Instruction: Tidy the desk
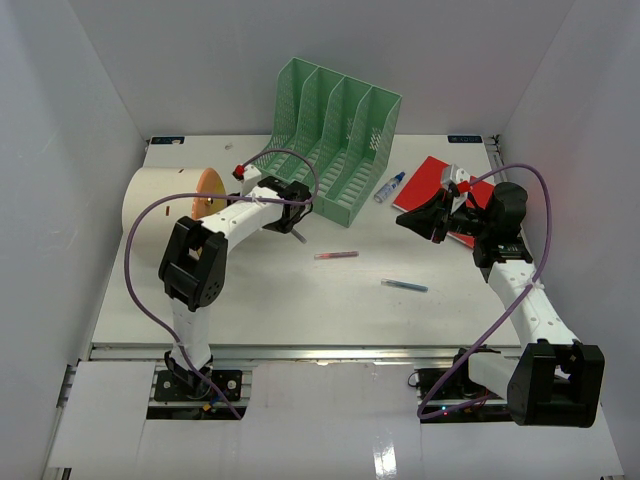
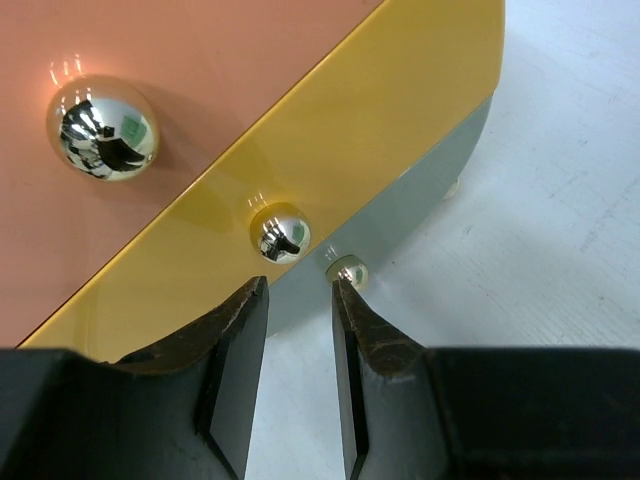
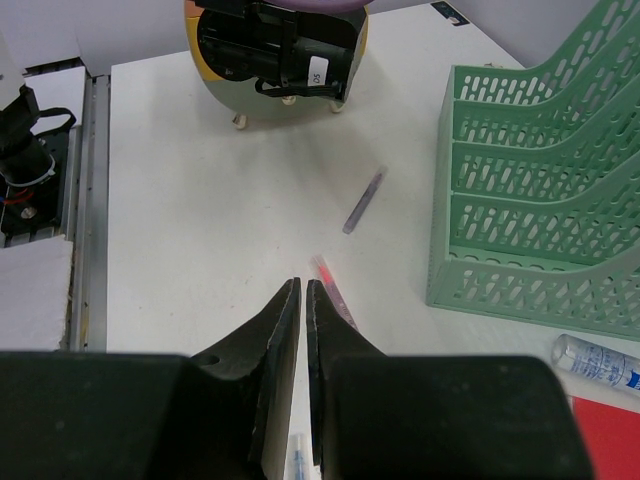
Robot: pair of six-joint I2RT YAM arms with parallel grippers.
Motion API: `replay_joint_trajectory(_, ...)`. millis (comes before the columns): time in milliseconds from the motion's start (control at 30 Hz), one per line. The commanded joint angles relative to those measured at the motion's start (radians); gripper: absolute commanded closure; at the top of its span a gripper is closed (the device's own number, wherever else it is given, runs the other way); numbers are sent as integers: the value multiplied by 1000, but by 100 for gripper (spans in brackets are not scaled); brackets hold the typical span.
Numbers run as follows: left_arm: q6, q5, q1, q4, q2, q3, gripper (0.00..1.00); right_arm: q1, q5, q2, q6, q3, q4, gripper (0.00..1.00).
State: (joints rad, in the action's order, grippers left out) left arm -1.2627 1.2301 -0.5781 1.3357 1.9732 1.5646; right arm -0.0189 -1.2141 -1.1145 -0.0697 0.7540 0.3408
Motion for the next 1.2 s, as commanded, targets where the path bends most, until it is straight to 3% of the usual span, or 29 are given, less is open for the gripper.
replay_joint_trajectory(0,-55,65,4,69,-27,33,54,7,-25,-4,-2,-4,26,88)
replay_joint_trajectory(267,-55,75,37,70,-12,24,43,7,-24,-1,-2,-4,26,88)
replay_joint_trajectory(533,-38,90,63,71,9,39,41,7,-27,-2,-1,-4,26,88)
replay_joint_trajectory(1167,-33,115,74,71,-23,-5,69,41,-33,1,1,-2,25,88)
